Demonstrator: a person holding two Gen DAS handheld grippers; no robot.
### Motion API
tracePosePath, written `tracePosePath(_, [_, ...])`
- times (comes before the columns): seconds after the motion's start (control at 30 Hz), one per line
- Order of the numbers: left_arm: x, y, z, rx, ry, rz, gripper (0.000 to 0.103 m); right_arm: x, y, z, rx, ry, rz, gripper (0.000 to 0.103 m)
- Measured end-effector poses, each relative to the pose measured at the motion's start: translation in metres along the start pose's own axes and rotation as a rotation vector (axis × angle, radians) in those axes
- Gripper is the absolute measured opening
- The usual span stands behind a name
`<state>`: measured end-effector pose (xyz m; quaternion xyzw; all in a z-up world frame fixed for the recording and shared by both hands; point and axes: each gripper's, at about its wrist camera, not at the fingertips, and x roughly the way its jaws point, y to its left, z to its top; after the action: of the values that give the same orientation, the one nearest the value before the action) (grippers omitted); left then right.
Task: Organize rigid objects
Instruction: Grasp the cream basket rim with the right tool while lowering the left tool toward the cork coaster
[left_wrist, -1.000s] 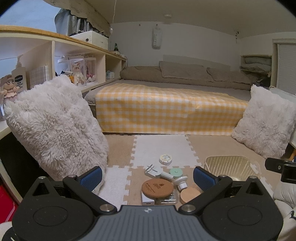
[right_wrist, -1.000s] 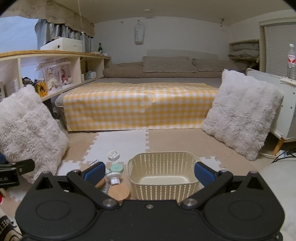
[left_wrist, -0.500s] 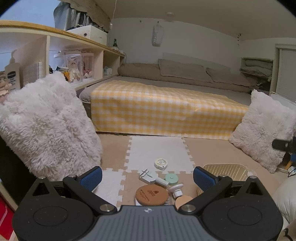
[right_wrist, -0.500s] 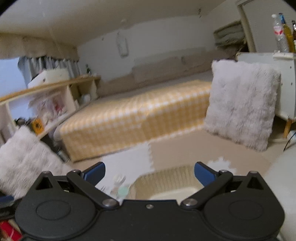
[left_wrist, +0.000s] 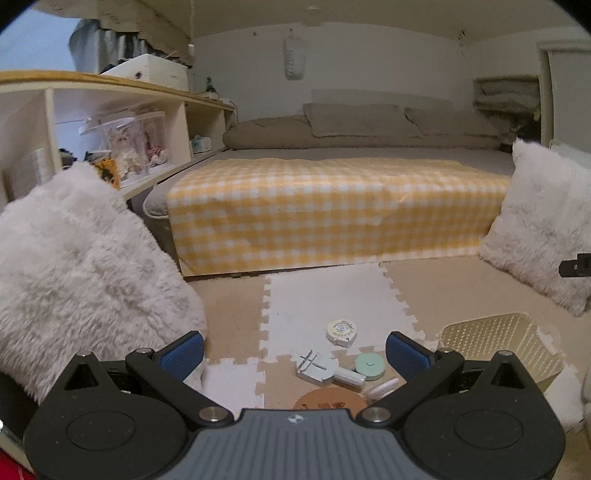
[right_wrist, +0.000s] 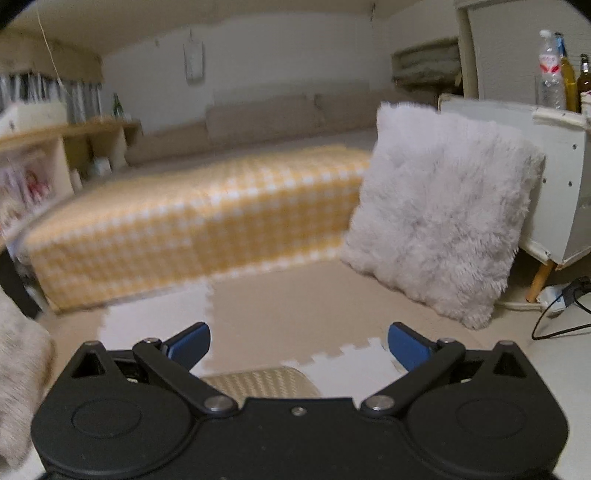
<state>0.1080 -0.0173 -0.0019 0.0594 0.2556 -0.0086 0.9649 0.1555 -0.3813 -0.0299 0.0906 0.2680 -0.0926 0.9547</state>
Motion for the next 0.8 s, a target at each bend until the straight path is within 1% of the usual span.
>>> tracePosePath(0.07, [0.013, -0.001, 0.002, 0.01, 0.028, -0.004, 0.103, 0.014, -0.01, 0.0, 0.008, 0.039, 0.007, 0.103])
tracePosePath(0.13, [0.03, -0.001, 0.003, 0.014, 0.073, -0.048, 0.103, 0.027, -0.019, -0.001, 0.038, 0.079, 0.015, 0.103])
tracePosePath(0.17, [0.037, -0.001, 0.004, 0.017, 0.094, -0.068, 0.103, 0.032, -0.024, -0.002, 0.05, 0.099, 0.018, 0.1])
tracePosePath(0.2, [0.046, -0.001, 0.004, 0.017, 0.117, -0.09, 0.103, 0.037, -0.026, -0.004, 0.056, 0.118, 0.016, 0.092])
tracePosePath(0.27, [0.06, 0.001, 0.002, -0.001, 0.14, -0.12, 0.103, 0.044, -0.028, -0.009, 0.063, 0.163, 0.017, 0.084])
tracePosePath(0.3, [0.066, 0.003, 0.002, -0.01, 0.15, -0.13, 0.103, 0.046, -0.028, -0.011, 0.065, 0.182, 0.023, 0.078])
tracePosePath(0.33, [0.073, 0.004, 0.002, -0.016, 0.158, -0.137, 0.103, 0.05, -0.028, -0.013, 0.065, 0.202, 0.036, 0.075])
tracePosePath(0.4, [0.085, 0.006, 0.003, -0.02, 0.163, -0.135, 0.103, 0.056, -0.026, -0.015, 0.057, 0.238, 0.065, 0.059])
tracePosePath(0.43, [0.092, 0.007, 0.002, -0.02, 0.164, -0.131, 0.103, 0.059, -0.026, -0.017, 0.055, 0.257, 0.074, 0.055])
tracePosePath(0.5, [0.103, 0.009, 0.003, -0.015, 0.172, -0.132, 0.103, 0.065, -0.023, -0.019, 0.041, 0.293, 0.09, 0.042])
tracePosePath(0.53, [0.108, 0.01, 0.002, -0.012, 0.18, -0.136, 0.103, 0.068, -0.022, -0.021, 0.026, 0.311, 0.092, 0.04])
tracePosePath(0.6, [0.119, 0.012, 0.001, -0.01, 0.207, -0.152, 0.103, 0.072, -0.017, -0.025, -0.008, 0.34, 0.088, 0.031])
tracePosePath(0.7, [0.135, 0.012, -0.002, -0.008, 0.25, -0.178, 0.103, 0.078, -0.014, -0.027, -0.037, 0.372, 0.077, 0.024])
tracePosePath(0.73, [0.14, 0.01, -0.004, 0.003, 0.261, -0.176, 0.103, 0.08, -0.013, -0.028, -0.045, 0.376, 0.072, 0.023])
tracePosePath(0.8, [0.147, 0.007, -0.008, 0.026, 0.278, -0.171, 0.103, 0.083, -0.012, -0.029, -0.062, 0.391, 0.056, 0.016])
